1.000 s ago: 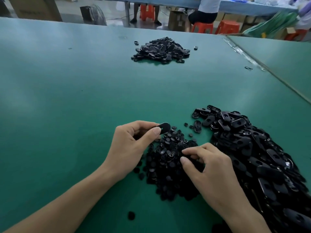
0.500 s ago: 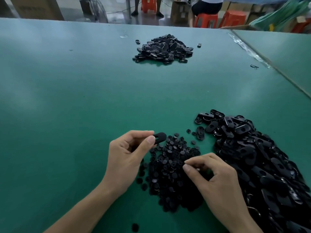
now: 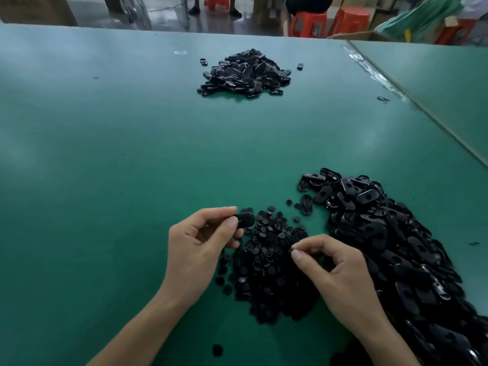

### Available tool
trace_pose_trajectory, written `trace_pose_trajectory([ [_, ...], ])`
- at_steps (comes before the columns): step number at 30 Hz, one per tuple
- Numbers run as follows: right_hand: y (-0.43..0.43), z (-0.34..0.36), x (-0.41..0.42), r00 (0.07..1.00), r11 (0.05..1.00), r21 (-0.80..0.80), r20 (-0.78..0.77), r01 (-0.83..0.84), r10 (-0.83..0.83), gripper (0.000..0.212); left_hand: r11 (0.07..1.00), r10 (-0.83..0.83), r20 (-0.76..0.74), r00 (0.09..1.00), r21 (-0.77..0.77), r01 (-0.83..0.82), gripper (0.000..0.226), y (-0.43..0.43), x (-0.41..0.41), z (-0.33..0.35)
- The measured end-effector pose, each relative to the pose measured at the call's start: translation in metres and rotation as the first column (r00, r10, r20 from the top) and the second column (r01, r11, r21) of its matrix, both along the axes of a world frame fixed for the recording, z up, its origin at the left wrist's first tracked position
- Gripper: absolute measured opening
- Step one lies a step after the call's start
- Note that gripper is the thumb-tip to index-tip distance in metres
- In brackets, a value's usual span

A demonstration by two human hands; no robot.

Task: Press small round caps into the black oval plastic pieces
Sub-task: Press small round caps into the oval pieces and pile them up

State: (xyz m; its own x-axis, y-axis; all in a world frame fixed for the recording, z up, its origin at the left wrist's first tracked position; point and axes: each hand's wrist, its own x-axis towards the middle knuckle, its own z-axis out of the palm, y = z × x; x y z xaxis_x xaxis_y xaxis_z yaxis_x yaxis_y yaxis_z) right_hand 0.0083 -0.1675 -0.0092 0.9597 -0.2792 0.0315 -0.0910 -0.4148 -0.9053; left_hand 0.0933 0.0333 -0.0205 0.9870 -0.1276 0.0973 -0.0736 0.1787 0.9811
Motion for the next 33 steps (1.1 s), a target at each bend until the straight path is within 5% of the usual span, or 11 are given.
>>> trace_pose_trajectory([
  [11, -0.001, 0.002, 0.001, 0.996, 1.0, 0.017, -0.091, -0.019, 0.021, 0.026, 0.989, 0.015, 0.096, 0.995, 0.147, -0.029, 0.017, -0.001, -0.011, 0.005],
  [27, 0.007, 0.008, -0.001, 1.0, 0.994, -0.109, 0.006, -0.015, 0.016, 0.027, 0.993, -0.119, -0.07, 0.99, -0.006, 0.119, 0.025, 0.009, -0.007, 0.002],
  [33, 0.01, 0.013, -0.002, 1.0, 1.0, 0.0, 0.008, -0.012, 0.012, 0.026, 0.993, -0.111, -0.078, 0.991, -0.036, 0.109, 0.022, 0.008, -0.009, 0.005],
])
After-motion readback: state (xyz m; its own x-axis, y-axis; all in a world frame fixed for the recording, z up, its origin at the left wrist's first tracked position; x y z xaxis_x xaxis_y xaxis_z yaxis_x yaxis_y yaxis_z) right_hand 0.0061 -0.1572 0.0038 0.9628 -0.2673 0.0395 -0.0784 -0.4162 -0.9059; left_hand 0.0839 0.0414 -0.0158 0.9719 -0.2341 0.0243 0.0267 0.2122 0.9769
